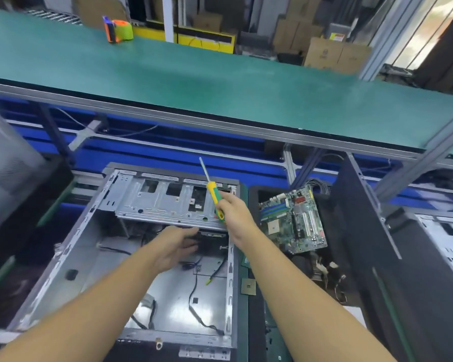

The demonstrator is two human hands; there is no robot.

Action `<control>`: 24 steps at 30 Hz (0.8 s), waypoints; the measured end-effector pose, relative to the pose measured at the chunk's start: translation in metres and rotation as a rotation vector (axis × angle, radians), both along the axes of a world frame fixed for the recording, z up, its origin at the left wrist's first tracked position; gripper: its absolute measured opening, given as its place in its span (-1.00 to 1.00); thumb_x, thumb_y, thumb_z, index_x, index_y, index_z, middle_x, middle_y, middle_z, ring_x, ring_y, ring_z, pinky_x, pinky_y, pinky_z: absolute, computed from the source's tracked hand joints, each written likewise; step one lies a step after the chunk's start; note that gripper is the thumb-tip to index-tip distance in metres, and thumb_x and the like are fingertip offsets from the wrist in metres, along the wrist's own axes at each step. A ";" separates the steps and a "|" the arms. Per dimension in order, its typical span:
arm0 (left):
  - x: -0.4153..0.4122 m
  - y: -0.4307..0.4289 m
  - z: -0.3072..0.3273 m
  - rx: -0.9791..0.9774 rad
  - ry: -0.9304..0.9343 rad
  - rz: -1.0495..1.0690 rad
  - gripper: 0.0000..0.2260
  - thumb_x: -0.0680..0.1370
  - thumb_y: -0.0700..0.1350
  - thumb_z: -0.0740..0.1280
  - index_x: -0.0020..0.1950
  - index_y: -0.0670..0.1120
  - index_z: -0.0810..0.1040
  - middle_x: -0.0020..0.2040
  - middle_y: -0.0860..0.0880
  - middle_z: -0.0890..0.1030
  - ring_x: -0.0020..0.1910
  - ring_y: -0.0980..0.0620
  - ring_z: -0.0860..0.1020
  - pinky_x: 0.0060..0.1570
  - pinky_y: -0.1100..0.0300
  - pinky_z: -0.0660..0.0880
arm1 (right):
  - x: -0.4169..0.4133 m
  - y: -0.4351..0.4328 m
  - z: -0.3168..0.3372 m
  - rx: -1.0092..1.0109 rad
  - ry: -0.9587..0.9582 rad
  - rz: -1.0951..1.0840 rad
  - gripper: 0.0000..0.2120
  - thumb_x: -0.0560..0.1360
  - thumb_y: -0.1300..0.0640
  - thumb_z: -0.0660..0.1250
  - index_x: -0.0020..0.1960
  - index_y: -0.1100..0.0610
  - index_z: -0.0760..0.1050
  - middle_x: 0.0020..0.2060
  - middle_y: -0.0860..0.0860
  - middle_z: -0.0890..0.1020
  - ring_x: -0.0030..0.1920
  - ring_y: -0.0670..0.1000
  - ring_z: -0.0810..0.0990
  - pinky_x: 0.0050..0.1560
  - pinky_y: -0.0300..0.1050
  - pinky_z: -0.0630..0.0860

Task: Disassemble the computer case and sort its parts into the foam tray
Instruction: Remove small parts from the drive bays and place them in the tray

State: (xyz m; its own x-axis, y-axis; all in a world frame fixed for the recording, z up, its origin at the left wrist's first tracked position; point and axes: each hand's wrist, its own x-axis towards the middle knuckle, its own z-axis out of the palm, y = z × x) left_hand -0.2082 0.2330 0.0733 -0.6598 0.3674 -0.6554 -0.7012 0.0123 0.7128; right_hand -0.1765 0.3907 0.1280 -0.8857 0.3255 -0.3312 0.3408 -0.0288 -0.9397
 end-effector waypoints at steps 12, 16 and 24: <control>0.019 0.003 -0.006 0.189 0.037 0.086 -0.86 0.59 -0.27 0.33 0.14 -0.27 0.53 -0.03 -0.21 0.70 -0.09 -0.09 0.71 -0.17 0.06 0.63 | 0.007 0.008 -0.012 -0.179 0.092 -0.051 -0.76 0.62 0.29 0.16 0.13 0.06 0.53 0.02 0.09 0.56 -0.12 0.02 0.51 0.02 -0.02 0.45; 0.024 -0.015 -0.002 0.175 -0.055 -0.009 -0.77 0.54 -0.21 0.40 0.18 -0.23 0.55 0.10 -0.26 0.68 0.00 -0.16 0.69 -0.09 0.00 0.63 | 0.009 0.012 -0.012 -0.249 0.112 -0.032 -0.71 0.59 0.37 0.21 0.19 0.06 0.49 -0.03 0.05 0.58 -0.14 0.02 0.51 -0.04 -0.03 0.42; 0.007 -0.085 0.044 -0.237 0.014 -0.702 -0.68 0.52 -0.21 0.45 0.24 -0.25 0.53 0.08 -0.22 0.69 -0.05 -0.08 0.69 -0.19 0.11 0.60 | 0.009 0.012 -0.014 -0.161 0.082 0.102 -0.58 0.53 0.41 0.29 0.29 0.04 0.48 0.06 0.08 0.52 -0.04 0.07 0.43 -0.06 -0.05 0.40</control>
